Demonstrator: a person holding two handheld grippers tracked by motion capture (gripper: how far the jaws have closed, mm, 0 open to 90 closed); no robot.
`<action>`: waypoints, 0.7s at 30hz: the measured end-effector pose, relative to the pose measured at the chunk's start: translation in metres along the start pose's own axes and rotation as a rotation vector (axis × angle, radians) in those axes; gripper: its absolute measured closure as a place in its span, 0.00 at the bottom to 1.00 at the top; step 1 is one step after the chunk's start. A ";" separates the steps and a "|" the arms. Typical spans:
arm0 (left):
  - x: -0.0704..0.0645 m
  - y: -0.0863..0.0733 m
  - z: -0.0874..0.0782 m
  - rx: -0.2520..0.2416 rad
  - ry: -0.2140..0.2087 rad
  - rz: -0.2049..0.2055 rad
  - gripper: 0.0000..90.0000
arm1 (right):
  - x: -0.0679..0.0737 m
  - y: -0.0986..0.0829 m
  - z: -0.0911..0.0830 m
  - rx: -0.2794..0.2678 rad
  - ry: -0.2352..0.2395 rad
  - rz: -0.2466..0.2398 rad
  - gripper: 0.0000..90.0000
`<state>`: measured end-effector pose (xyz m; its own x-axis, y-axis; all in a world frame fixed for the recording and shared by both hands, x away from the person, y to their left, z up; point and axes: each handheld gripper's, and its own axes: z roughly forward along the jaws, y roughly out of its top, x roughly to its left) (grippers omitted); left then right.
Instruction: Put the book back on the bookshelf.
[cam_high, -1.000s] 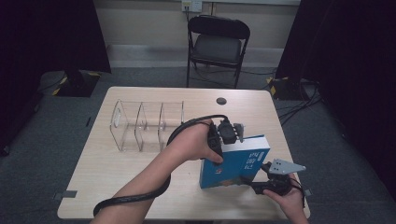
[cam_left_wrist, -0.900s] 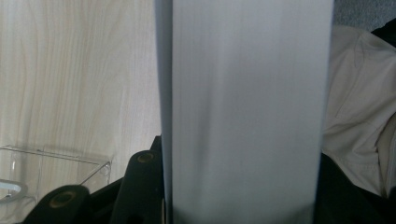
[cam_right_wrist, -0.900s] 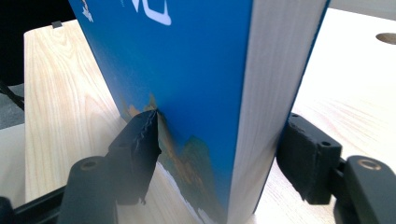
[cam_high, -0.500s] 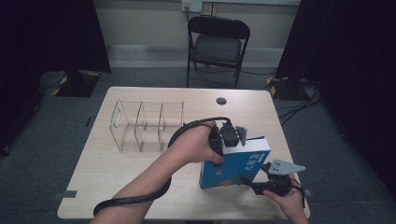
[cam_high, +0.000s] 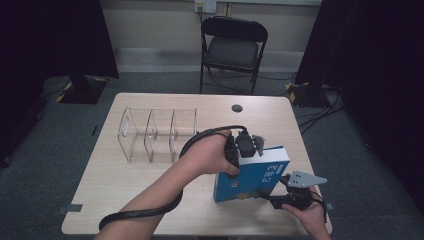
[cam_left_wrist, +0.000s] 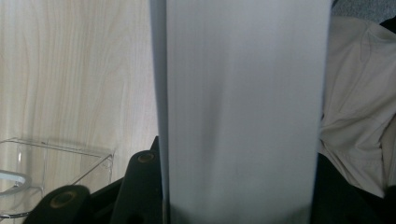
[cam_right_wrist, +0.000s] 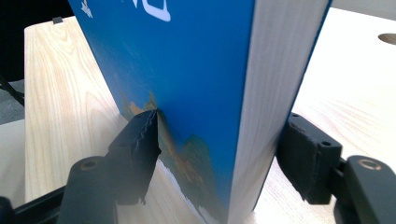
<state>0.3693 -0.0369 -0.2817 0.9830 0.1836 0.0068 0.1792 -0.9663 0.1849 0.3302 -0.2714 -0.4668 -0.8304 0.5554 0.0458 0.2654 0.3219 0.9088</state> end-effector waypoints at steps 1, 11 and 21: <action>-0.001 0.000 0.000 -0.003 0.003 -0.004 0.68 | 0.000 0.000 0.000 0.000 0.000 -0.002 0.36; -0.005 -0.005 -0.001 -0.026 0.004 -0.054 0.69 | -0.002 -0.007 0.000 0.055 0.024 -0.015 0.23; 0.005 -0.022 -0.004 -0.027 -0.014 -0.107 0.69 | -0.012 -0.021 0.004 0.155 0.001 0.005 0.22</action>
<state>0.3697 -0.0142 -0.2815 0.9589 0.2825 -0.0277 0.2819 -0.9361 0.2105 0.3365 -0.2815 -0.4885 -0.8294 0.5564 0.0504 0.3417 0.4338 0.8337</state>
